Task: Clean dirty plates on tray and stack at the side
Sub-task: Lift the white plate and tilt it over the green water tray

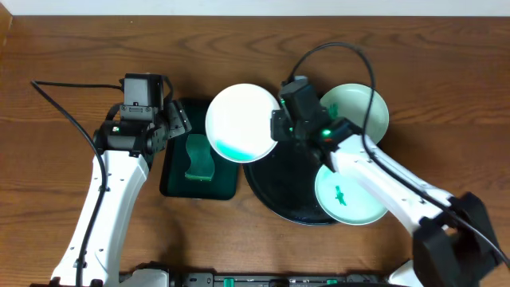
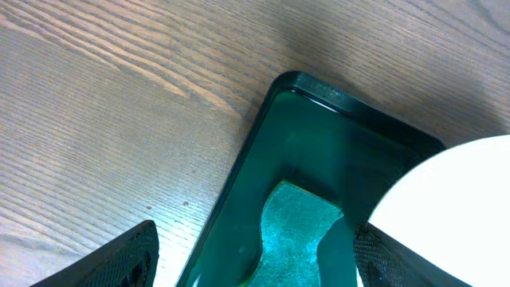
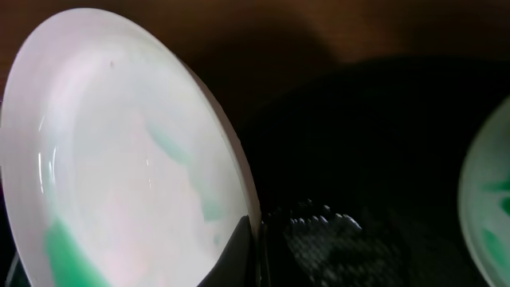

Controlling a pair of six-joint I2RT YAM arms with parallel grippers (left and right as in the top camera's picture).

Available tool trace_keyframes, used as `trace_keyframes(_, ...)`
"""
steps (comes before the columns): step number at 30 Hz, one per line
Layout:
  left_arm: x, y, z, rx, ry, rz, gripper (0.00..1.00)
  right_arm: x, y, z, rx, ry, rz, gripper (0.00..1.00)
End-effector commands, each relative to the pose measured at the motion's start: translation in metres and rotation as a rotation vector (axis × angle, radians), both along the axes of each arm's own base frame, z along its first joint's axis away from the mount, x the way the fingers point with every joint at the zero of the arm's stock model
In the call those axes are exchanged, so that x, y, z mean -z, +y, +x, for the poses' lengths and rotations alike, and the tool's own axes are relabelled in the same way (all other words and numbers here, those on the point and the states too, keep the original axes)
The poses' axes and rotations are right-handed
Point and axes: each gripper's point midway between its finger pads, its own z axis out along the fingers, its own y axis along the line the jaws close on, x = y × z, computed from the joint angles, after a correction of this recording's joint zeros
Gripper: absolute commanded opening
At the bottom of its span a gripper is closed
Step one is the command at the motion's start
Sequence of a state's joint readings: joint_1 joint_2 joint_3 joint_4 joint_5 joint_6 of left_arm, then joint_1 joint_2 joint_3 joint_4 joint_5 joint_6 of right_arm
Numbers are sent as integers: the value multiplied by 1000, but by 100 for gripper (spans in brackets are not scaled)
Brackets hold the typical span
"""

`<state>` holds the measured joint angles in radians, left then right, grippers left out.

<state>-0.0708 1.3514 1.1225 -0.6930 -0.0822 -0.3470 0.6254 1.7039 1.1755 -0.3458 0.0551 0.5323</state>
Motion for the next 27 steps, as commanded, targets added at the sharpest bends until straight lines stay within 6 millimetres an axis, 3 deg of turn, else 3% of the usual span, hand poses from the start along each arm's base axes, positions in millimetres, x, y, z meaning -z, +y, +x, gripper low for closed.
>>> trace_keyframes(1,-3,3,1,-16,-8,10,78,-3,5,8,38,-45,-21,1)
trace_keyframes(16,-3,3,1,-16,-8,10,79,-21,30,12,59,-211,-64,1)
trace_keyframes(27,-3,3,1,-16,-8,10,78,-63,49,13,0,-517,-283,1)
